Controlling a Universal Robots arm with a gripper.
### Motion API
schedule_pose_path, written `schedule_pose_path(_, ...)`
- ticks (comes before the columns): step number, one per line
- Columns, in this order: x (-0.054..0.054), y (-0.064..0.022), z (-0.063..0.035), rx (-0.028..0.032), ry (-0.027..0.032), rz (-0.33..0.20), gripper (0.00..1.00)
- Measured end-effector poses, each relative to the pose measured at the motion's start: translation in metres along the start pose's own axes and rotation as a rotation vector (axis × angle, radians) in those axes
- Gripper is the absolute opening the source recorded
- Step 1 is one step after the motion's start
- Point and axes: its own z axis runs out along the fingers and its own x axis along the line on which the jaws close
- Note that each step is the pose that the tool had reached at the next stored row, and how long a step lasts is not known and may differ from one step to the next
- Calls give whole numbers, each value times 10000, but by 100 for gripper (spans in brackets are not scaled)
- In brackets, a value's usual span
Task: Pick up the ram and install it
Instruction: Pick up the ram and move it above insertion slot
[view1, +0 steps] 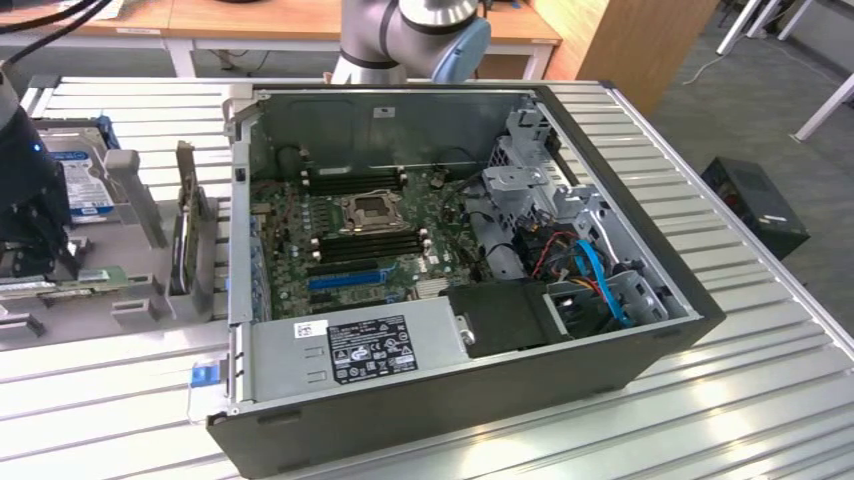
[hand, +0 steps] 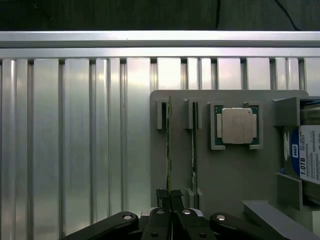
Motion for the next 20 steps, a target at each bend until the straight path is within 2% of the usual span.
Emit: schedule_pose_path(20, -15, 13, -616, 0, 0, -6, 12)
